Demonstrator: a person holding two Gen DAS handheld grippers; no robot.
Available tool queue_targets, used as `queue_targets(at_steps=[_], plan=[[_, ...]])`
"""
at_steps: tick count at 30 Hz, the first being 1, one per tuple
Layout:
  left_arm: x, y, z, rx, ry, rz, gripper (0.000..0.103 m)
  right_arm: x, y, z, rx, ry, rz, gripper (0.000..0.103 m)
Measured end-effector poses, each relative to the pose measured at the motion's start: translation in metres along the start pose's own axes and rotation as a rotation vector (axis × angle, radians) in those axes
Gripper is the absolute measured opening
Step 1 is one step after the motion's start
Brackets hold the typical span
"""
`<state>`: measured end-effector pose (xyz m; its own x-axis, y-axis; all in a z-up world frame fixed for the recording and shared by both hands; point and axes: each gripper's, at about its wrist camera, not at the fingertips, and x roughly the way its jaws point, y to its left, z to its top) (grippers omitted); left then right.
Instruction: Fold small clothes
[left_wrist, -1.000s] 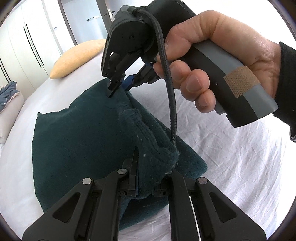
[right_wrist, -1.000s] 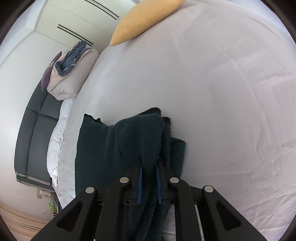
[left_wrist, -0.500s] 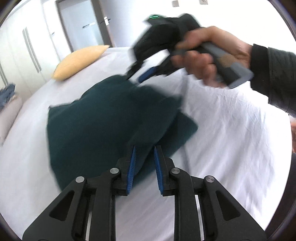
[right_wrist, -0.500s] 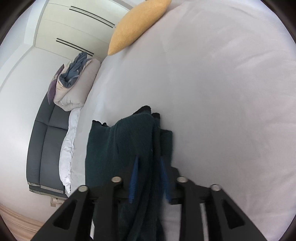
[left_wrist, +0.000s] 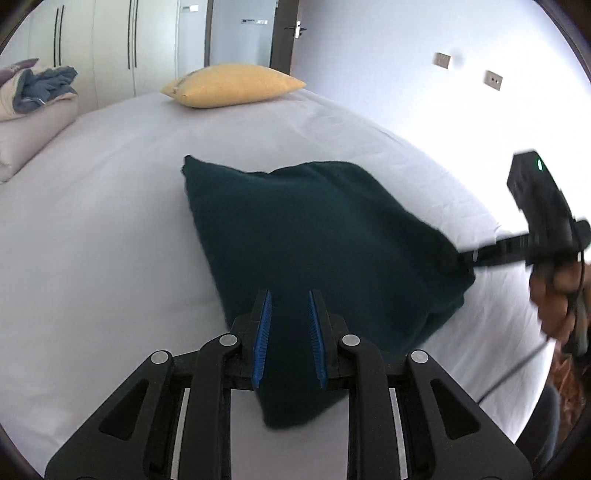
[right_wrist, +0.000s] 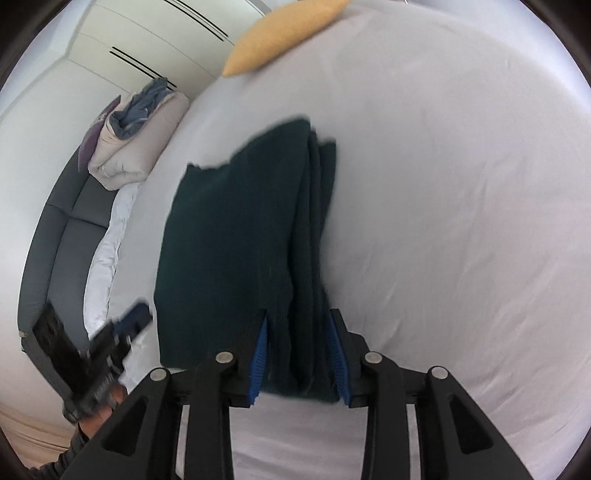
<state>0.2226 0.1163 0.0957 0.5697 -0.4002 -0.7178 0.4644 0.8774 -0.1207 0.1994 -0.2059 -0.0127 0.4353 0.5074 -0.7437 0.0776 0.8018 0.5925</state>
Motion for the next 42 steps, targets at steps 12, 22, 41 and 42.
queue_targets(at_steps=[12, 22, 41, 42], plan=[[0.057, 0.0, -0.01, 0.107, 0.182, -0.041, 0.019, -0.009, -0.003, -0.028, 0.057, -0.038, 0.015, 0.014], [0.061, 0.016, -0.015, 0.144, 0.222, -0.087, 0.019, -0.002, -0.022, -0.05, 0.045, -0.022, 0.012, 0.018], [0.103, 0.012, 0.092, 0.035, 0.212, 0.055, 0.019, 0.012, 0.041, 0.041, 0.057, -0.155, 0.211, 0.038], [0.105, 0.008, 0.093, 0.044, 0.214, 0.07, 0.019, 0.019, 0.037, 0.044, 0.069, -0.145, 0.201, 0.036]])
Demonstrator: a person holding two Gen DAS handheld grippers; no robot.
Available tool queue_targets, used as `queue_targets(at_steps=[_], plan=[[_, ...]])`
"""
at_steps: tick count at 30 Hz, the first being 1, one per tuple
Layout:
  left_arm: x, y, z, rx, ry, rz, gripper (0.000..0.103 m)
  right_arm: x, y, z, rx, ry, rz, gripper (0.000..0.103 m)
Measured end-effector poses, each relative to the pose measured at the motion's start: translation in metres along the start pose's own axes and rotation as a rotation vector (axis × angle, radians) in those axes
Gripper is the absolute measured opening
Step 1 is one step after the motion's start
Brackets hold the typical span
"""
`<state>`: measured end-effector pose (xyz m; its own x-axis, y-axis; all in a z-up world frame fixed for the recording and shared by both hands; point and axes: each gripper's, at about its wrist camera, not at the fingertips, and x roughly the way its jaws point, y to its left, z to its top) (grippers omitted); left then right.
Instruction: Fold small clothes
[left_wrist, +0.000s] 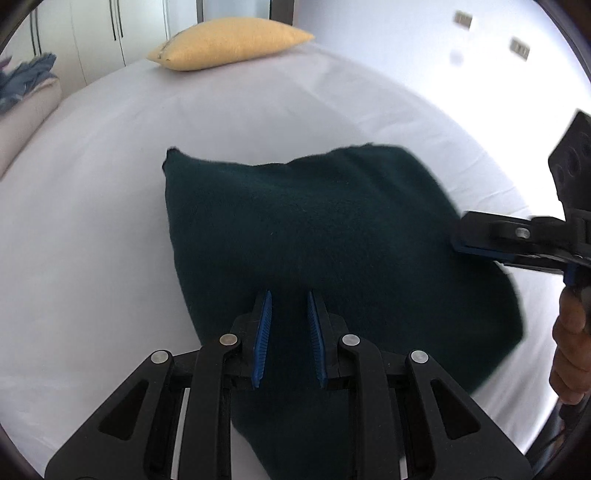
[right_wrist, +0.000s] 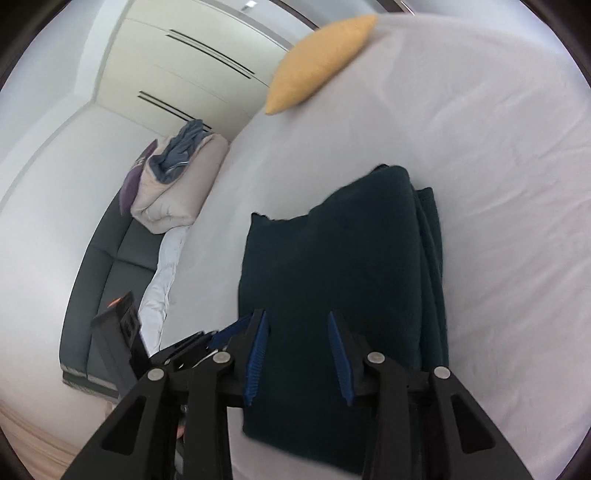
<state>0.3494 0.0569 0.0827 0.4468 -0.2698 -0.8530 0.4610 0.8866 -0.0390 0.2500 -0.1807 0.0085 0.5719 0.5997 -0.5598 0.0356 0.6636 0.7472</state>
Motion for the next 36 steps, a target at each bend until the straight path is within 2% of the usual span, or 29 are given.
queue_targets(at_steps=[1, 2, 3, 7, 11, 12, 15, 17, 18, 19, 20, 21, 23, 25, 27, 28, 29, 31, 34, 36], plan=[[0.002, -0.003, 0.002, 0.007, 0.002, 0.011, 0.019, 0.006, -0.007, 0.002, 0.02, 0.006, -0.034, 0.034], [0.001, -0.009, -0.01, 0.01, 0.001, 0.021, 0.019, 0.012, -0.016, 0.003, 0.037, 0.017, -0.064, 0.031], [0.003, -0.01, -0.011, 0.014, -0.001, 0.027, 0.019, 0.013, -0.02, 0.001, 0.041, 0.019, -0.065, 0.02], [0.006, -0.012, -0.014, 0.019, -0.009, 0.023, 0.019, 0.008, -0.037, -0.016, 0.057, 0.016, -0.036, 0.006], [0.0, -0.01, -0.014, 0.012, -0.006, 0.023, 0.019, -0.009, -0.047, -0.037, 0.062, 0.001, -0.012, 0.004], [0.004, -0.005, -0.023, 0.011, -0.008, 0.022, 0.019, -0.014, -0.048, -0.043, 0.057, 0.0, -0.009, 0.004], [0.005, -0.004, -0.028, 0.011, -0.012, 0.019, 0.019, -0.028, -0.049, -0.058, 0.031, -0.005, -0.047, 0.004], [0.003, -0.004, -0.027, 0.017, -0.011, 0.018, 0.019, -0.041, -0.049, -0.064, 0.028, -0.019, -0.05, 0.006], [0.0, -0.003, -0.027, 0.02, -0.009, 0.015, 0.019, -0.048, -0.047, -0.065, 0.026, -0.033, -0.057, 0.011], [-0.005, 0.0, -0.028, 0.016, -0.008, 0.014, 0.019, -0.053, -0.044, -0.065, 0.02, -0.048, -0.069, 0.028], [-0.009, 0.002, -0.028, 0.01, -0.013, 0.015, 0.02, -0.06, -0.04, -0.063, 0.01, -0.07, -0.107, 0.038], [-0.016, 0.006, -0.029, -0.002, -0.028, 0.013, 0.02, -0.066, -0.036, -0.06, -0.003, -0.094, -0.135, 0.042], [-0.033, 0.022, -0.031, -0.059, -0.082, 0.012, 0.02, -0.075, -0.029, -0.053, -0.024, -0.114, -0.113, 0.042], [-0.041, 0.041, -0.031, -0.134, -0.113, -0.025, 0.023, -0.078, -0.02, -0.045, -0.052, -0.124, -0.096, 0.045], [-0.034, 0.063, -0.03, -0.221, -0.086, -0.073, 0.043, -0.07, -0.014, -0.034, -0.07, -0.113, -0.093, 0.055], [-0.029, 0.073, -0.032, -0.267, -0.076, -0.109, 0.063, -0.065, -0.014, -0.029, -0.07, -0.106, -0.09, 0.062], [-0.024, 0.084, -0.036, -0.314, -0.081, -0.142, 0.066, -0.059, -0.016, -0.022, -0.064, -0.094, -0.079, 0.065], [-0.012, 0.095, -0.044, -0.381, -0.052, -0.207, 0.066, -0.045, -0.027, -0.009, -0.013, -0.063, -0.078, 0.066], [0.005, 0.093, -0.05, -0.405, -0.013, -0.305, 0.066, -0.033, -0.038, 0.0, 0.009, -0.04, -0.09, 0.067], [0.021, 0.088, -0.05, -0.417, 0.019, -0.334, 0.067, -0.022, -0.043, 0.005, 0.014, -0.012, -0.126, 0.067]])
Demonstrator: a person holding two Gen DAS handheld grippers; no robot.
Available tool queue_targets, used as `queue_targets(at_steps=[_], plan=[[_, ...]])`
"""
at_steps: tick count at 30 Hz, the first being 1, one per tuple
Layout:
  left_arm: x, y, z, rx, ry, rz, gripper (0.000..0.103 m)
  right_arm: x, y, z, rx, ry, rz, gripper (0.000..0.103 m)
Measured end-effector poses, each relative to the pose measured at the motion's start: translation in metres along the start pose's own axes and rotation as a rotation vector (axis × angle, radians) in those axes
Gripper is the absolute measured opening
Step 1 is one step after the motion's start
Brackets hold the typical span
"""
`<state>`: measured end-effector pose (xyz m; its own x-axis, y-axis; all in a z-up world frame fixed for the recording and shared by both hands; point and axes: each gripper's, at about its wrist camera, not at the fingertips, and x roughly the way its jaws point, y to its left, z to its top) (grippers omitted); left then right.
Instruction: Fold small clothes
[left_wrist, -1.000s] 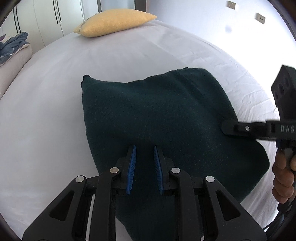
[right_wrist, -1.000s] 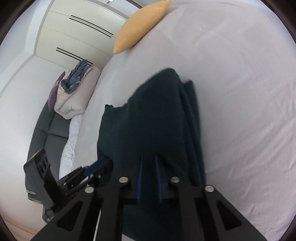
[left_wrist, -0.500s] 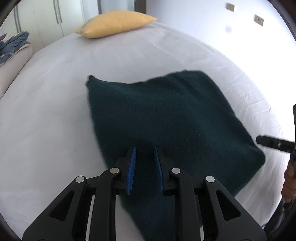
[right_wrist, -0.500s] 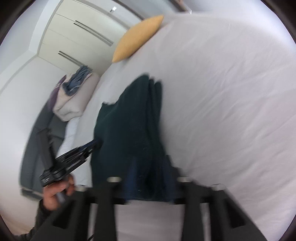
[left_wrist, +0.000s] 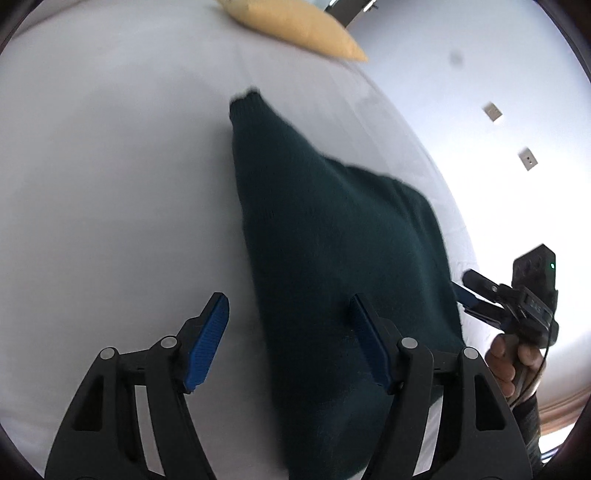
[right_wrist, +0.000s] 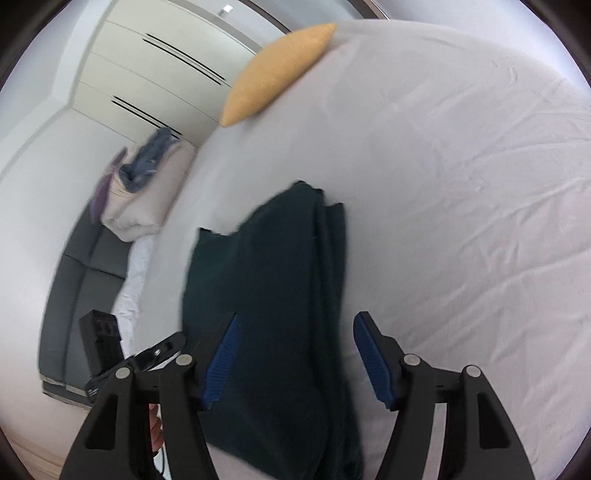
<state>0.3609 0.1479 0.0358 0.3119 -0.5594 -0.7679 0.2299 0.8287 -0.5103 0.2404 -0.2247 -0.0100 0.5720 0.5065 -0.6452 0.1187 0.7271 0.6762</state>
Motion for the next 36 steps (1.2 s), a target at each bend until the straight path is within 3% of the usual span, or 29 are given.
queue_targets(at_steps=[3, 5, 10, 15, 21, 25, 29, 36], plan=[[0.012, 0.006, 0.003, -0.078, 0.018, -0.066, 0.067, 0.021, -0.006, 0.001, 0.033, 0.06, -0.031, 0.067], [0.019, 0.003, 0.005, -0.068, 0.036, -0.062, 0.066, 0.026, -0.003, 0.0, 0.015, 0.064, -0.026, 0.066], [0.031, -0.003, 0.011, -0.069, 0.095, -0.075, 0.054, 0.037, -0.001, 0.0, 0.018, 0.104, -0.023, 0.044], [0.034, -0.016, 0.016, -0.037, 0.099, -0.012, 0.049, 0.041, 0.005, 0.0, -0.004, 0.11, -0.05, 0.036], [0.026, -0.056, 0.018, 0.068, 0.07, 0.125, 0.038, 0.037, 0.042, -0.012, -0.151, 0.065, -0.226, 0.026], [0.0, -0.069, 0.008, 0.101, 0.045, 0.151, 0.033, 0.018, 0.081, -0.028, -0.267, 0.008, -0.321, 0.024], [-0.038, -0.079, -0.016, 0.145, 0.008, 0.205, 0.033, -0.002, 0.121, -0.055, -0.342, -0.016, -0.307, 0.024], [-0.103, -0.061, -0.069, 0.147, -0.019, 0.264, 0.033, -0.014, 0.175, -0.14, -0.431, -0.004, -0.26, 0.024]])
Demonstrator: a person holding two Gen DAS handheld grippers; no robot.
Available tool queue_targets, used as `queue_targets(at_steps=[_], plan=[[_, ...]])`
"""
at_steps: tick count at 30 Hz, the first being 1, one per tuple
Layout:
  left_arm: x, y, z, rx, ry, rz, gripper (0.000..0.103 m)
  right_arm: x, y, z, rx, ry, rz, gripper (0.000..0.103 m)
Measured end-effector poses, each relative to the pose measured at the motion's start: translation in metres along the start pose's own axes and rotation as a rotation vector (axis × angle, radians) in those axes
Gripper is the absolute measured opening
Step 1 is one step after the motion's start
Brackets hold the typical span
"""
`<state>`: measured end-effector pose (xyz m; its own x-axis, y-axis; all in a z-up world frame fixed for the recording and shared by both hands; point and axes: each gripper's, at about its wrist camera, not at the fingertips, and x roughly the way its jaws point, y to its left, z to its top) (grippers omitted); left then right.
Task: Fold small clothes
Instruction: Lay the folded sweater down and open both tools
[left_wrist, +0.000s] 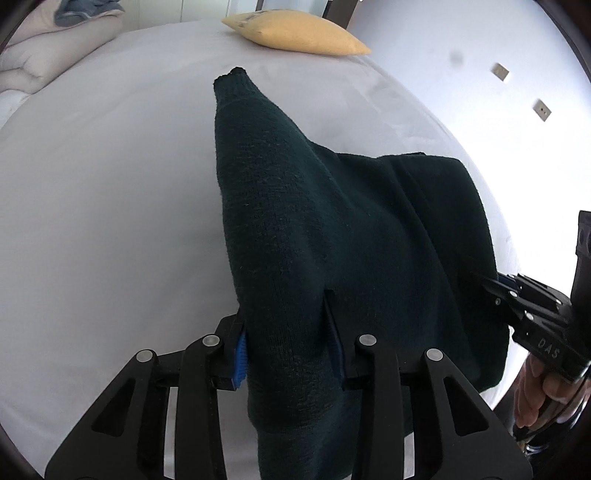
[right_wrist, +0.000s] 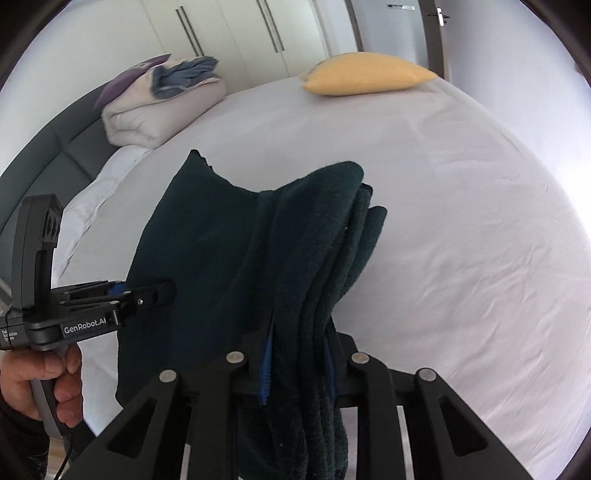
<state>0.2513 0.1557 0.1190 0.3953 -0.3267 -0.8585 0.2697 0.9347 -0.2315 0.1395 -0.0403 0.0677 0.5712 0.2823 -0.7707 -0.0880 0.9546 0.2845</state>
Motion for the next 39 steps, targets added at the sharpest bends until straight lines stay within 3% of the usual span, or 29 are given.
queue_targets(at_steps=[5, 8, 12, 15, 17, 18, 23, 25, 30, 33, 35, 36, 39], plan=[[-0.004, 0.023, -0.048, -0.038, 0.053, 0.02, 0.033, 0.006, 0.025, -0.042, 0.031, 0.061, 0.054, 0.024], [0.003, 0.027, -0.059, -0.047, 0.048, 0.024, 0.035, 0.019, 0.029, -0.064, 0.032, 0.086, -0.004, 0.024], [0.003, 0.026, -0.061, -0.05, 0.033, 0.024, 0.039, 0.032, 0.017, -0.066, 0.086, 0.107, 0.001, 0.025], [0.004, 0.034, -0.068, -0.079, 0.02, 0.009, 0.049, 0.034, 0.006, -0.069, 0.129, 0.11, 0.036, 0.028], [0.002, 0.058, -0.078, -0.11, 0.009, 0.018, 0.067, 0.038, 0.0, -0.073, 0.137, 0.106, 0.034, 0.035], [0.003, 0.059, -0.08, -0.115, 0.005, 0.024, 0.069, 0.039, -0.003, -0.074, 0.153, 0.104, 0.044, 0.038], [-0.007, 0.055, -0.085, -0.115, -0.027, 0.037, 0.07, 0.043, -0.011, -0.068, 0.206, 0.093, 0.089, 0.041], [-0.015, 0.054, -0.09, -0.116, -0.05, 0.049, 0.07, 0.036, -0.015, -0.071, 0.222, 0.081, 0.088, 0.047], [-0.059, 0.034, -0.103, -0.077, -0.191, 0.143, 0.072, -0.001, -0.011, -0.08, 0.205, 0.01, 0.038, 0.049], [-0.095, 0.026, -0.118, -0.039, -0.324, 0.222, 0.081, -0.028, -0.002, -0.084, 0.166, -0.044, -0.005, 0.056], [-0.127, 0.015, -0.132, 0.003, -0.424, 0.296, 0.098, -0.045, 0.003, -0.087, 0.154, -0.077, -0.028, 0.058], [-0.138, 0.009, -0.138, 0.021, -0.46, 0.322, 0.102, -0.054, 0.005, -0.089, 0.152, -0.094, -0.038, 0.058], [-0.181, -0.019, -0.164, 0.115, -0.623, 0.427, 0.103, -0.075, 0.013, -0.096, 0.15, -0.134, -0.048, 0.062]])
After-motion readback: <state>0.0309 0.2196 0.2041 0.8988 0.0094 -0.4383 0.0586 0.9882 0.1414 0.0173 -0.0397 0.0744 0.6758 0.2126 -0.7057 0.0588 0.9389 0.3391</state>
